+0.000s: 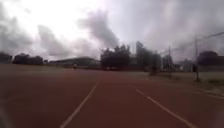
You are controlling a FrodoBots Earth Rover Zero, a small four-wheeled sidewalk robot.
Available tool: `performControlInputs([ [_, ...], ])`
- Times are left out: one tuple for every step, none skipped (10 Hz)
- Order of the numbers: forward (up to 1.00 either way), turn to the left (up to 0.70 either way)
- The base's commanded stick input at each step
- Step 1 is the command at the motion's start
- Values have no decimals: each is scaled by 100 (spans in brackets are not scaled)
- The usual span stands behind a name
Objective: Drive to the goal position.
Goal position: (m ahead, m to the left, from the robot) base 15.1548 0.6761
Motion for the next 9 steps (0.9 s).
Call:
performControlInputs([
  [85, 0],
  [85, 0],
  [85, 0],
  [85, 0],
  [85, 0],
  [85, 0],
  [85, 0],
  [85, 0],
  [85, 0],
])
